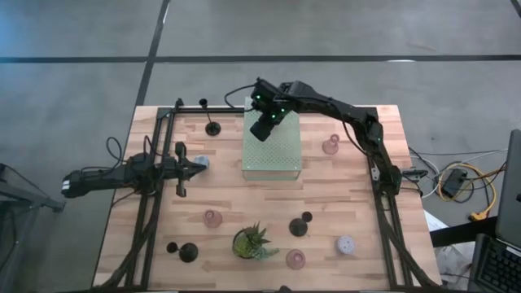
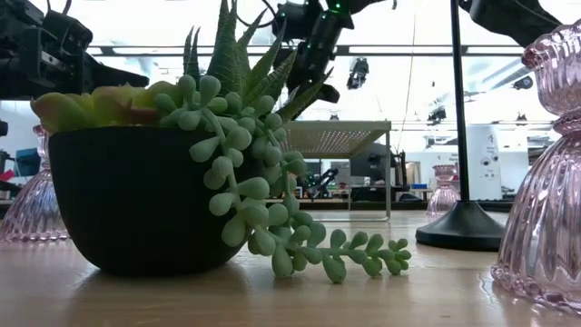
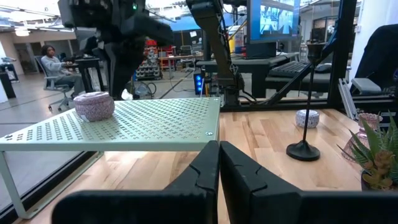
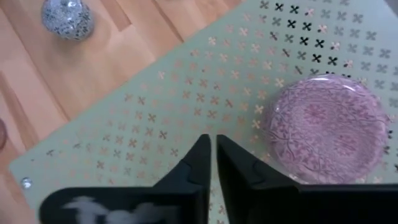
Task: Pick & Place candle stick holders
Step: Put the pink scented candle on the shelf
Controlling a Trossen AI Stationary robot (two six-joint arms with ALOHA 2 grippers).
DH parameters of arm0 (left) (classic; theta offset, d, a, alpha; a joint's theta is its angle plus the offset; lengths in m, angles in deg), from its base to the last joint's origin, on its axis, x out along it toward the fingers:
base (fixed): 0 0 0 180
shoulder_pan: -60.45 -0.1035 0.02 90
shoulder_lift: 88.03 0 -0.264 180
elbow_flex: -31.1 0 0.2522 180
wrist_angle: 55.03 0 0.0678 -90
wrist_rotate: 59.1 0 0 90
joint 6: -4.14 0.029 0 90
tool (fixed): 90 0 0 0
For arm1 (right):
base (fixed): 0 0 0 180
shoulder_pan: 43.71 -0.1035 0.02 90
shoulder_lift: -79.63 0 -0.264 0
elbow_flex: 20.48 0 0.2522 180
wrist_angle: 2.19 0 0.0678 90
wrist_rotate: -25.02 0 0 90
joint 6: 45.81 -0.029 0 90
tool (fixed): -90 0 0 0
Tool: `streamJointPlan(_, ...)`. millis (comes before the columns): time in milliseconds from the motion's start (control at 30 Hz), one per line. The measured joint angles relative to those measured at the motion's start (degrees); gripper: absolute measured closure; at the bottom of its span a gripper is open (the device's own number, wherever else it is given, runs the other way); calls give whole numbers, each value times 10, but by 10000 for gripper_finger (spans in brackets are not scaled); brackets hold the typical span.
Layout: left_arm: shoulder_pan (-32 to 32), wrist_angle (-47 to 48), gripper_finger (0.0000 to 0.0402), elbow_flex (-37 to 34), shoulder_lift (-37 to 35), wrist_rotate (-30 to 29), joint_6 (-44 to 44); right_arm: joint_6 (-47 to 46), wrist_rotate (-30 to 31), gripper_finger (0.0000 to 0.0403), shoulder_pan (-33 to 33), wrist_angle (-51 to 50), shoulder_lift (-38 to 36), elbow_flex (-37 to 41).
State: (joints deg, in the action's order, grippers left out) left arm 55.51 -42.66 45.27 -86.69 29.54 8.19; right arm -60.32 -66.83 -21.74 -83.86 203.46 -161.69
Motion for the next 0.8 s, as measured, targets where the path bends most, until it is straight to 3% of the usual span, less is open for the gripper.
streamJointPlan(800,0,0,383,0,0,0,0,33,21,394,41,10,0,21)
